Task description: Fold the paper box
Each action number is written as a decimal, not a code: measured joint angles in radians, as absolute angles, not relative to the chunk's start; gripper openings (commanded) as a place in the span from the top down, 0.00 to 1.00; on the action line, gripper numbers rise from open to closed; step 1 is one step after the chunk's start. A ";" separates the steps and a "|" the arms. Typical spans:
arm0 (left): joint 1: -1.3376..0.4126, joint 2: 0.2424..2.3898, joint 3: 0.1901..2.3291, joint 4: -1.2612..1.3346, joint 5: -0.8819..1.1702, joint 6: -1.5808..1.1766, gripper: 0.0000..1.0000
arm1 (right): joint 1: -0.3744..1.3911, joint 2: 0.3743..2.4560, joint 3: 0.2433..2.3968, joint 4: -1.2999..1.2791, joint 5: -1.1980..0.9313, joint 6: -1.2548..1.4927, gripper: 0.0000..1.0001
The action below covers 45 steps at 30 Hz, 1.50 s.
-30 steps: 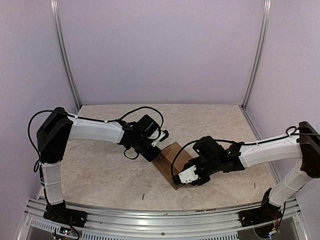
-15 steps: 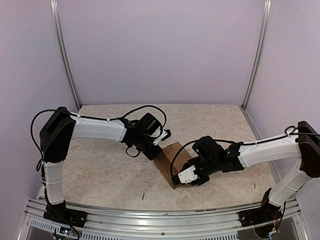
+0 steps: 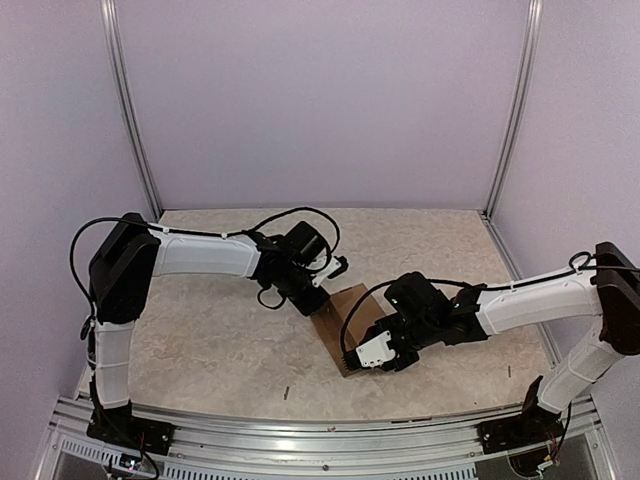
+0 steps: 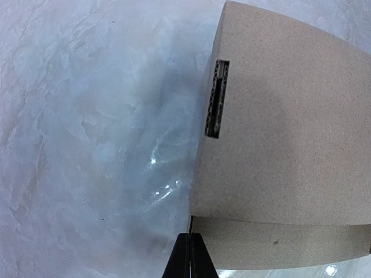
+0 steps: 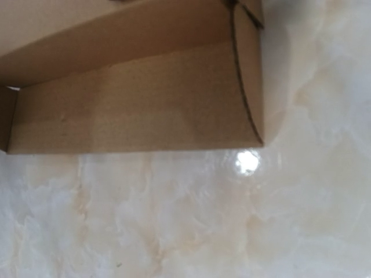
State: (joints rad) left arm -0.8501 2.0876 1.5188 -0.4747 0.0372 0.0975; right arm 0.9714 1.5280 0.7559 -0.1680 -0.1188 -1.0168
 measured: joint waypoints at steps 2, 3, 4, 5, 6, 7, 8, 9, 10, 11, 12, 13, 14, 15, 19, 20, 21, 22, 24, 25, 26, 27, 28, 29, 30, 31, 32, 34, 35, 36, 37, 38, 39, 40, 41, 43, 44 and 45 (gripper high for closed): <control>-0.847 2.088 1.519 -0.478 0.045 0.100 1.00 | 0.971 1.528 0.756 -0.168 -0.120 -1.016 0.55; -0.846 2.088 1.520 -0.479 0.049 0.102 1.00 | 0.971 1.528 0.756 -0.168 -0.120 -1.016 0.55; -0.844 2.088 1.522 -0.482 0.052 0.104 1.00 | 0.971 1.528 0.756 -0.169 -0.120 -1.016 0.55; -0.843 2.089 1.527 -0.489 0.057 0.105 1.00 | 0.970 1.528 0.756 -0.169 -0.120 -1.016 0.55; -0.842 2.092 1.534 -0.497 0.062 0.107 1.00 | 0.970 1.529 0.757 -0.170 -0.122 -1.016 0.55; -0.841 2.096 1.544 -0.509 0.065 0.109 1.00 | 0.968 1.529 0.757 -0.170 -0.124 -1.016 0.55; -0.839 2.103 1.555 -0.518 0.070 0.111 1.00 | 0.968 1.530 0.757 -0.170 -0.126 -1.016 0.55; -0.838 2.111 1.569 -0.528 0.073 0.113 1.00 | 0.966 1.531 0.757 -0.169 -0.128 -1.016 0.55; -0.837 2.120 1.585 -0.538 0.076 0.116 1.00 | 0.966 1.531 0.757 -0.169 -0.129 -1.017 0.55; -0.837 2.127 1.596 -0.545 0.079 0.118 1.00 | 0.966 1.531 0.757 -0.168 -0.130 -1.017 0.55; -0.837 2.131 1.605 -0.551 0.080 0.119 1.00 | 0.966 1.532 0.757 -0.168 -0.130 -1.017 0.55; -0.837 2.137 1.617 -0.560 0.082 0.121 1.00 | 0.965 1.532 0.757 -0.168 -0.131 -1.017 0.55; -0.837 2.141 1.623 -0.566 0.083 0.121 1.00 | 0.965 1.532 0.757 -0.168 -0.131 -1.017 0.55; -0.836 2.144 1.632 -0.575 0.084 0.122 1.00 | 0.965 1.532 0.758 -0.169 -0.131 -1.017 0.55; -0.836 2.153 1.651 -0.597 0.087 0.123 1.00 | 0.965 1.532 0.759 -0.170 -0.131 -1.017 0.53; -0.836 2.154 1.654 -0.600 0.087 0.123 1.00 | 0.965 1.532 0.759 -0.170 -0.131 -1.016 0.51; -0.836 2.156 1.658 -0.604 0.087 0.123 1.00 | 0.965 1.532 0.759 -0.171 -0.132 -1.016 0.50; -0.836 2.157 1.660 -0.608 0.087 0.124 1.00 | 0.965 1.532 0.760 -0.175 -0.133 -1.013 0.50; -0.836 2.158 1.662 -0.611 0.088 0.124 1.00 | 0.965 1.533 0.769 -0.191 -0.136 -1.003 0.47; -0.836 2.158 1.662 -0.611 0.088 0.124 1.00 | 0.965 1.534 0.775 -0.199 -0.138 -0.996 0.46; -0.836 2.158 1.663 -0.612 0.088 0.124 1.00 | 0.965 1.536 0.785 -0.210 -0.139 -0.986 0.46; -0.836 2.158 1.663 -0.614 0.088 0.124 1.00 | 0.965 1.538 0.792 -0.221 -0.139 -0.974 0.46; -0.836 2.158 1.663 -0.614 0.089 0.124 1.00 | 0.965 1.539 0.798 -0.230 -0.139 -0.965 0.46; -0.836 2.158 1.663 -0.614 0.089 0.123 1.00 | 0.965 1.541 0.804 -0.239 -0.137 -0.953 0.46; -0.836 2.158 1.663 -0.614 0.089 0.121 1.00 | 0.965 1.542 0.809 -0.247 -0.134 -0.939 0.46; -0.836 2.158 1.663 -0.615 0.089 0.118 1.00 | 0.965 1.543 0.813 -0.254 -0.131 -0.924 0.46; -0.836 2.158 1.663 -0.615 0.089 0.115 1.00 | 0.965 1.543 0.818 -0.262 -0.130 -0.913 0.46; -0.836 2.158 1.663 -0.615 0.092 0.110 1.00 | 0.966 1.545 0.825 -0.274 -0.130 -0.888 0.47; -0.836 2.158 1.663 -0.615 0.093 0.109 1.00 | 0.967 1.545 0.827 -0.278 -0.130 -0.876 0.47; -0.836 2.158 1.663 -0.615 0.094 0.108 1.00 | 0.971 1.546 0.829 -0.281 -0.128 -0.867 0.47; -0.836 2.158 1.663 -0.615 0.094 0.106 1.00 | 0.976 1.547 0.831 -0.282 -0.126 -0.858 0.47; -0.836 2.158 1.663 -0.615 0.094 0.105 1.00 | 0.980 1.550 0.836 -0.286 -0.119 -0.848 0.47; -0.836 2.158 1.663 -0.616 0.094 0.102 1.00 | 0.984 1.552 0.839 -0.289 -0.112 -0.840 0.47; -0.836 2.158 1.663 -0.617 0.094 0.101 1.00 | 0.989 1.555 0.843 -0.291 -0.101 -0.830 0.47; -0.835 2.158 1.663 -0.617 0.094 0.099 1.00 | 0.991 1.557 0.845 -0.292 -0.091 -0.824 0.47; -0.833 2.158 1.663 -0.619 0.094 0.093 1.00 | 0.997 1.561 0.849 -0.291 -0.069 -0.812 0.46; -0.832 2.158 1.663 -0.619 0.094 0.090 1.00 | 1.000 1.562 0.850 -0.291 -0.058 -0.807 0.46; -0.831 2.158 1.663 -0.620 0.094 0.087 1.00 | 1.003 1.563 0.851 -0.289 -0.047 -0.801 0.46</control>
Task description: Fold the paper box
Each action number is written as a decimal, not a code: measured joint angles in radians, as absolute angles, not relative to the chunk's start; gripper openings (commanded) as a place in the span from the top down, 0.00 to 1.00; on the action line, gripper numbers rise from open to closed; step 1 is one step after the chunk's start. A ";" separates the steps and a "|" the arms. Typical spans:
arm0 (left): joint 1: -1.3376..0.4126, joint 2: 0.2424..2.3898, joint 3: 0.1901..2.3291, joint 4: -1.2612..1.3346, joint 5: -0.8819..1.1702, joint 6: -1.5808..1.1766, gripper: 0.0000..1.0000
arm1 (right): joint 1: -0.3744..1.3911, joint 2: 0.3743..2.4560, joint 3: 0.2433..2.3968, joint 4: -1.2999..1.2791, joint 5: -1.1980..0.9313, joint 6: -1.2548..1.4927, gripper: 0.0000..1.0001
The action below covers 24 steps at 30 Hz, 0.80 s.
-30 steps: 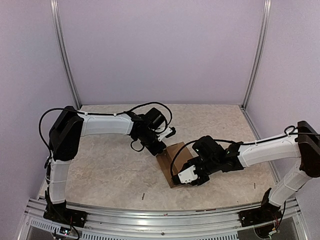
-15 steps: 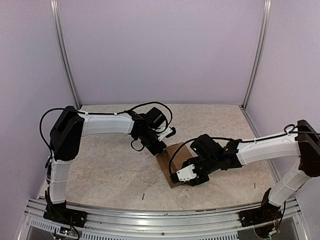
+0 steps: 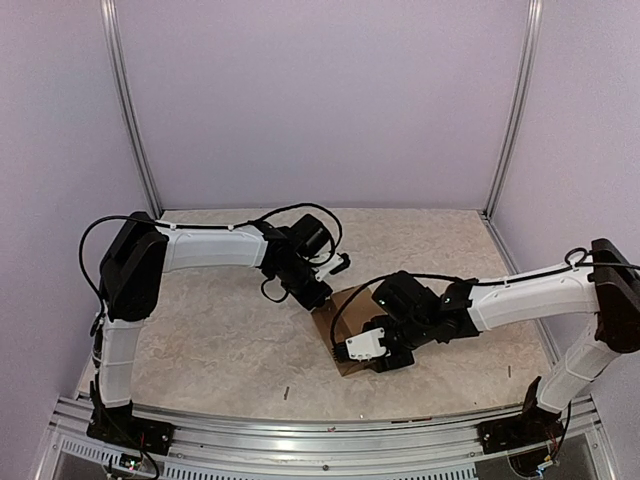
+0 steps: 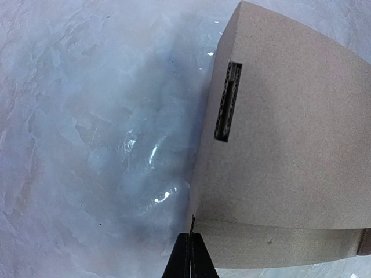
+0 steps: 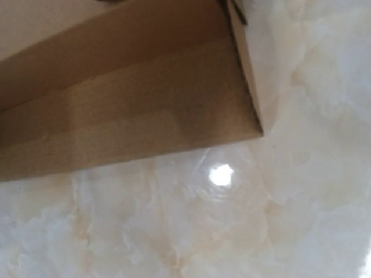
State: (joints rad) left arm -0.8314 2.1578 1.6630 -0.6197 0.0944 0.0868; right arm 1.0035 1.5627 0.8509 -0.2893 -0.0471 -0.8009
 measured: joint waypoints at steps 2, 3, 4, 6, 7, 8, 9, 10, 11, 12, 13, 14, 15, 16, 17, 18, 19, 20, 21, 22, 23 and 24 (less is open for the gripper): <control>-0.831 2.158 1.663 -0.620 0.094 0.080 1.00 | 1.008 1.564 0.852 -0.288 -0.034 -0.789 0.47; -0.831 2.158 1.663 -0.620 0.093 0.077 1.00 | 1.008 1.565 0.853 -0.288 -0.029 -0.783 0.49; -0.831 2.158 1.663 -0.620 0.093 0.075 1.00 | 1.010 1.567 0.855 -0.288 -0.022 -0.775 0.51; -0.830 2.157 1.663 -0.619 0.093 0.071 1.00 | 1.010 1.572 0.862 -0.288 -0.010 -0.758 0.54; -0.830 2.157 1.663 -0.620 0.092 0.068 1.00 | 1.010 1.575 0.866 -0.289 -0.004 -0.752 0.56; -0.829 2.157 1.663 -0.619 0.089 0.067 1.00 | 1.010 1.579 0.870 -0.289 0.003 -0.741 0.57; -0.828 2.157 1.663 -0.619 0.088 0.064 1.00 | 1.010 1.584 0.875 -0.287 0.012 -0.732 0.58; -0.827 2.157 1.663 -0.619 0.087 0.064 1.00 | 1.010 1.586 0.876 -0.287 0.017 -0.728 0.58; -0.826 2.157 1.663 -0.619 0.086 0.061 1.00 | 1.010 1.589 0.880 -0.287 0.024 -0.720 0.59; -0.825 2.157 1.663 -0.619 0.086 0.059 1.00 | 1.011 1.592 0.883 -0.286 0.029 -0.715 0.60; -0.824 2.157 1.663 -0.619 0.085 0.057 1.00 | 1.011 1.593 0.884 -0.286 0.033 -0.712 0.60; -0.824 2.157 1.663 -0.619 0.085 0.056 1.00 | 1.011 1.595 0.886 -0.286 0.036 -0.710 0.61; -0.824 2.157 1.663 -0.619 0.084 0.056 1.00 | 1.011 1.596 0.886 -0.285 0.040 -0.708 0.62; -0.823 2.157 1.663 -0.619 0.084 0.055 1.00 | 1.012 1.597 0.886 -0.284 0.043 -0.707 0.63; -0.823 2.157 1.663 -0.619 0.083 0.054 1.00 | 1.013 1.597 0.886 -0.283 0.046 -0.705 0.63; -0.823 2.157 1.663 -0.619 0.082 0.053 1.00 | 1.013 1.599 0.886 -0.281 0.049 -0.704 0.62; -0.823 2.157 1.663 -0.619 0.081 0.053 1.00 | 1.013 1.599 0.886 -0.279 0.051 -0.704 0.62; -0.823 2.157 1.663 -0.620 0.080 0.053 1.00 | 1.013 1.600 0.886 -0.279 0.052 -0.704 0.61; -0.823 2.157 1.663 -0.620 0.080 0.053 1.00 | 1.013 1.600 0.886 -0.278 0.054 -0.705 0.60; -0.823 2.157 1.664 -0.622 0.079 0.054 1.00 | 1.013 1.600 0.886 -0.278 0.054 -0.705 0.58; -0.823 2.157 1.666 -0.624 0.078 0.054 1.00 | 1.013 1.600 0.886 -0.278 0.054 -0.708 0.57; -0.823 2.157 1.671 -0.632 0.078 0.054 1.00 | 1.013 1.600 0.886 -0.278 0.054 -0.712 0.55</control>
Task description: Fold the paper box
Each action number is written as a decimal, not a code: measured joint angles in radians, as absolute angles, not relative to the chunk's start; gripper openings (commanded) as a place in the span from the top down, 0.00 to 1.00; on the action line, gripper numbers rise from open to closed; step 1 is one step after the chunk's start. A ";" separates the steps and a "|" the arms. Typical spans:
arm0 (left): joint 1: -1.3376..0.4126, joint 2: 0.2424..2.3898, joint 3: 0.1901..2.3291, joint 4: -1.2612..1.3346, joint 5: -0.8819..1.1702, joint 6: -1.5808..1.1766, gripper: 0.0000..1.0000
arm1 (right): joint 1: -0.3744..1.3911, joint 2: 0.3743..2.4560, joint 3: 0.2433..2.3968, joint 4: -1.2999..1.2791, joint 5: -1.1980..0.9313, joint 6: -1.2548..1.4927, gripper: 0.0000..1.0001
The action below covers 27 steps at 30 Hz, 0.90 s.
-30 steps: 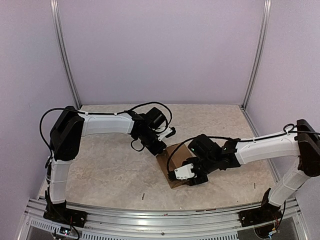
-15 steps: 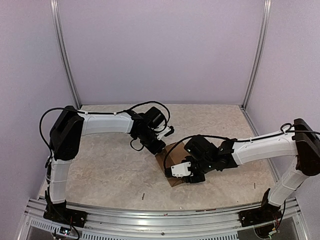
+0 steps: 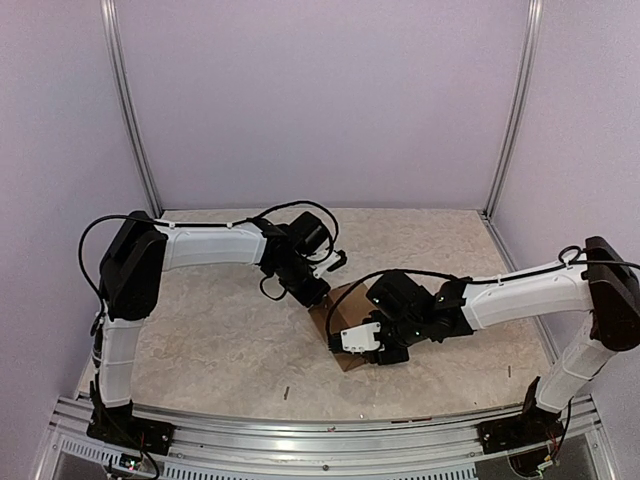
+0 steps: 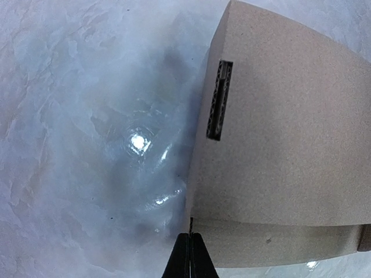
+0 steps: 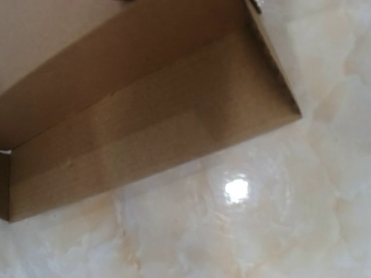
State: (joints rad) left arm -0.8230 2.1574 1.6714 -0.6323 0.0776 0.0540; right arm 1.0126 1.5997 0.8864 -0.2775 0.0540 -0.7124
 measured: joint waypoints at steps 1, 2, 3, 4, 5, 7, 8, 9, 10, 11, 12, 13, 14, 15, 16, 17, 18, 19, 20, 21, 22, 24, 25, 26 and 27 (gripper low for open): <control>-0.822 2.159 1.679 -0.644 0.078 0.054 1.00 | 1.013 1.599 0.886 -0.276 0.054 -0.714 0.54; -0.821 2.159 1.686 -0.654 0.078 0.055 1.00 | 1.013 1.599 0.883 -0.275 0.054 -0.720 0.53; -0.820 2.164 1.699 -0.672 0.078 0.056 1.00 | 1.013 1.599 0.881 -0.272 0.054 -0.722 0.51; -0.819 2.168 1.708 -0.680 0.078 0.057 1.00 | 1.013 1.598 0.878 -0.268 0.054 -0.728 0.50; -0.818 2.175 1.720 -0.689 0.079 0.058 1.00 | 1.013 1.597 0.872 -0.262 0.054 -0.737 0.49; -0.818 2.192 1.747 -0.704 0.080 0.061 1.00 | 1.013 1.593 0.863 -0.251 0.054 -0.748 0.49; -0.818 2.212 1.778 -0.721 0.085 0.069 1.00 | 1.013 1.592 0.858 -0.245 0.054 -0.756 0.49; -0.818 2.212 1.779 -0.722 0.085 0.070 1.00 | 1.013 1.589 0.849 -0.232 0.057 -0.770 0.50; -0.818 2.214 1.783 -0.727 0.086 0.072 1.00 | 1.013 1.588 0.847 -0.229 0.058 -0.774 0.50; -0.818 2.218 1.792 -0.734 0.087 0.072 1.00 | 1.013 1.588 0.843 -0.223 0.060 -0.778 0.51; -0.817 2.221 1.797 -0.735 0.089 0.074 1.00 | 1.013 1.587 0.841 -0.220 0.062 -0.781 0.51; -0.817 2.225 1.806 -0.743 0.092 0.076 1.00 | 1.013 1.586 0.838 -0.215 0.063 -0.785 0.51; -0.817 2.229 1.812 -0.746 0.093 0.078 1.00 | 1.013 1.584 0.836 -0.211 0.064 -0.789 0.52; -0.816 2.231 1.818 -0.750 0.094 0.080 1.00 | 1.012 1.584 0.833 -0.208 0.064 -0.793 0.52; -0.816 2.236 1.826 -0.756 0.094 0.083 1.00 | 1.012 1.583 0.832 -0.206 0.064 -0.796 0.52; -0.816 2.240 1.833 -0.759 0.094 0.085 1.00 | 1.012 1.583 0.832 -0.205 0.064 -0.799 0.52; -0.816 2.245 1.841 -0.765 0.095 0.088 1.00 | 1.012 1.583 0.831 -0.202 0.064 -0.803 0.52; -0.816 2.249 1.847 -0.768 0.095 0.091 1.00 | 1.012 1.583 0.827 -0.197 0.065 -0.808 0.53; -0.816 2.254 1.857 -0.776 0.095 0.094 1.00 | 1.012 1.583 0.823 -0.191 0.066 -0.814 0.53; -0.815 2.259 1.864 -0.778 0.096 0.096 1.00 | 1.012 1.581 0.820 -0.186 0.067 -0.819 0.53; -0.815 2.262 1.869 -0.781 0.096 0.097 1.00 | 1.011 1.580 0.817 -0.183 0.067 -0.823 0.53; -0.815 2.270 1.880 -0.785 0.097 0.102 1.00 | 1.011 1.580 0.813 -0.176 0.068 -0.830 0.53; -0.815 2.273 1.885 -0.787 0.096 0.104 1.00 | 1.011 1.580 0.811 -0.173 0.069 -0.832 0.52; -0.815 2.275 1.889 -0.787 0.096 0.107 0.98 | 1.011 1.579 0.810 -0.171 0.070 -0.834 0.52; -0.815 2.276 1.890 -0.786 0.096 0.110 0.95 | 1.010 1.578 0.810 -0.170 0.070 -0.836 0.51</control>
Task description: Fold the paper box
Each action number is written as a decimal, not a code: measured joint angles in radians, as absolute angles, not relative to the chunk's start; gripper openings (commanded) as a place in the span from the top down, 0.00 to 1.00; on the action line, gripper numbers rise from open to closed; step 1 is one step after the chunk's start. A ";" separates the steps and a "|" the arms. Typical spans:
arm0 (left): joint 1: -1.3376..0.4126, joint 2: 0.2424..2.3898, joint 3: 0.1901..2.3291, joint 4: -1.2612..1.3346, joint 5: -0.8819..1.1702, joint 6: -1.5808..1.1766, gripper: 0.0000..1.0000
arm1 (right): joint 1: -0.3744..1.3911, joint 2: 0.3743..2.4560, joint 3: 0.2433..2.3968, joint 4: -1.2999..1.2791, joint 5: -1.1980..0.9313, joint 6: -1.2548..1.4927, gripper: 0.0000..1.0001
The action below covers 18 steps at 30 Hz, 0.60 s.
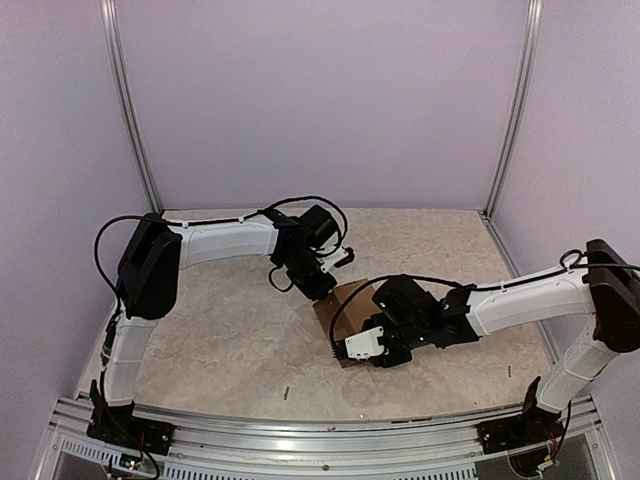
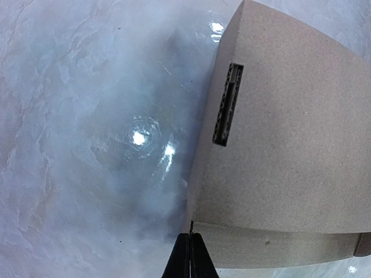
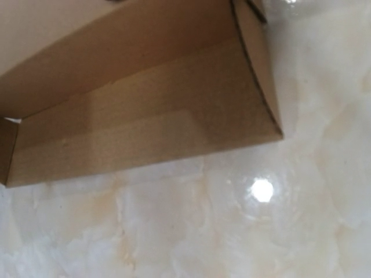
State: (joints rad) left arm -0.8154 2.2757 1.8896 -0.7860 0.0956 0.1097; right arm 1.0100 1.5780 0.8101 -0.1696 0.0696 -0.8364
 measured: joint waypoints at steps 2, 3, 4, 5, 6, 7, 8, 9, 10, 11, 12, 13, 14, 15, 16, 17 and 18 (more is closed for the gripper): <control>-0.815 2.276 1.890 -0.785 0.094 0.113 0.92 | 1.007 1.574 0.810 -0.172 0.067 -0.837 0.49; -0.815 2.276 1.887 -0.781 0.094 0.114 0.90 | 1.003 1.568 0.810 -0.178 0.064 -0.837 0.47; -0.815 2.276 1.880 -0.771 0.095 0.115 0.88 | 0.997 1.559 0.809 -0.192 0.061 -0.838 0.46; -0.817 2.273 1.867 -0.758 0.098 0.114 0.86 | 0.989 1.546 0.805 -0.207 0.062 -0.838 0.44; -0.818 2.271 1.854 -0.749 0.098 0.114 0.83 | 0.981 1.532 0.802 -0.227 0.062 -0.839 0.43; -0.820 2.268 1.834 -0.738 0.099 0.114 0.80 | 0.972 1.511 0.796 -0.255 0.062 -0.844 0.41; -0.821 2.263 1.816 -0.731 0.098 0.115 0.77 | 0.967 1.490 0.791 -0.276 0.062 -0.848 0.39; -0.822 2.257 1.796 -0.721 0.099 0.116 0.74 | 0.961 1.464 0.788 -0.302 0.061 -0.851 0.38; -0.822 2.249 1.773 -0.713 0.098 0.116 0.72 | 0.957 1.438 0.788 -0.321 0.060 -0.854 0.37; -0.823 2.236 1.745 -0.697 0.099 0.116 0.70 | 0.951 1.407 0.788 -0.339 0.056 -0.858 0.37; -0.825 2.222 1.721 -0.685 0.101 0.115 0.68 | 0.946 1.383 0.788 -0.352 0.050 -0.860 0.37; -0.825 2.208 1.697 -0.669 0.102 0.116 0.67 | 0.938 1.355 0.788 -0.366 0.044 -0.863 0.37; -0.825 2.188 1.668 -0.649 0.105 0.115 0.66 | 0.933 1.333 0.788 -0.379 0.031 -0.865 0.37; -0.825 2.165 1.636 -0.626 0.108 0.114 0.66 | 0.923 1.319 0.790 -0.389 0.016 -0.866 0.36; -0.825 2.147 1.614 -0.611 0.110 0.113 0.66 | 0.913 1.311 0.791 -0.397 0.007 -0.865 0.36; -0.825 2.125 1.588 -0.584 0.113 0.110 0.66 | 0.892 1.306 0.792 -0.405 -0.013 -0.862 0.36; -0.825 2.107 1.568 -0.566 0.115 0.106 0.66 | 0.868 1.305 0.794 -0.411 -0.029 -0.857 0.35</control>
State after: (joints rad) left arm -0.8253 2.1071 1.5677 -0.5655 0.1154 0.1062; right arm 0.8680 1.3048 0.7937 -0.4107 -0.0292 -0.8570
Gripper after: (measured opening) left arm 0.341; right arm 0.637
